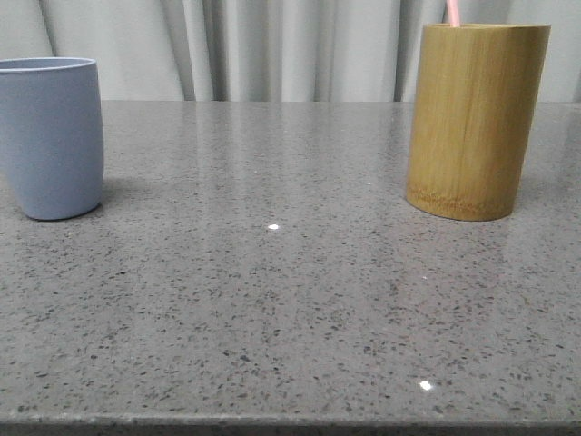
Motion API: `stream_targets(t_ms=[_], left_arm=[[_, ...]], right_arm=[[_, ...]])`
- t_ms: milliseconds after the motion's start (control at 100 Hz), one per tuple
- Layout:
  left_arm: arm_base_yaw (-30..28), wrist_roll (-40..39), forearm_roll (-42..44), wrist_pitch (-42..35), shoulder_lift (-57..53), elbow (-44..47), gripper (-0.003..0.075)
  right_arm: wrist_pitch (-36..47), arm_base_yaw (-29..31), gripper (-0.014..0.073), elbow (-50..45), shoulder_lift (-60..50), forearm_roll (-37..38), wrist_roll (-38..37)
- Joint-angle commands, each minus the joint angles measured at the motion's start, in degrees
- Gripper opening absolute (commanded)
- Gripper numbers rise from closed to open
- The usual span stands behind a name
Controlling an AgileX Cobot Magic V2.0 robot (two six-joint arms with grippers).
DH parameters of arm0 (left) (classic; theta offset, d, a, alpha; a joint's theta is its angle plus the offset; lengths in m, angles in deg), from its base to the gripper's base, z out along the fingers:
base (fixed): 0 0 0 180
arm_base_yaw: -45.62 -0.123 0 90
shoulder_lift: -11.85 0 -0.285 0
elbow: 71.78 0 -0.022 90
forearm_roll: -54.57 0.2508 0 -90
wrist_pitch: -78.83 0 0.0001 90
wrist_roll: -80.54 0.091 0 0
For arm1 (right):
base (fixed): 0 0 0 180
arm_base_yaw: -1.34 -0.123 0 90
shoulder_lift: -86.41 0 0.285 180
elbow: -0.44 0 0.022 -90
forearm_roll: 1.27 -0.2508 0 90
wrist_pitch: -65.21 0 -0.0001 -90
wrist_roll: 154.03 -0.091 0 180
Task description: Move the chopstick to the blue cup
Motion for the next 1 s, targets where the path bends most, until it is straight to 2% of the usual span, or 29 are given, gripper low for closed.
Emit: stream_targets(t_ms=[0,130,310,460,620,990], left_arm=[[0.10,-0.12,-0.65,-6.44,0.41,-1.84,0.0398],[0.42,-0.12,-1.53,-6.96,1.37,-3.13,0.0388],[3.54,-0.12,-2.26,2.56,7.79,-10.32,0.0386],[9.44,2.04,-2.26,10.82,15.49,-18.81,0.0386],[14.68,2.04,-2.26,14.55,24.42,-25.85,0.0386],[17.84,2.58,-4.07,27.50,41.22,-37.42,0.0386]], right_arm=[[4.78,0.34,0.0304,2.10,0.46,-0.46,0.39],[5.04,0.34,0.0304,2.10,0.46,-0.61,0.39],[4.82,0.34,0.0304,2.10,0.52,-0.61,0.45],[4.71,0.34,0.0304,2.10,0.70,-0.61,0.45],[3.30,0.34,0.0304,2.10,0.70,-0.61,0.45],[1.12,0.34,0.0304,2.10,0.70,-0.61,0.45]])
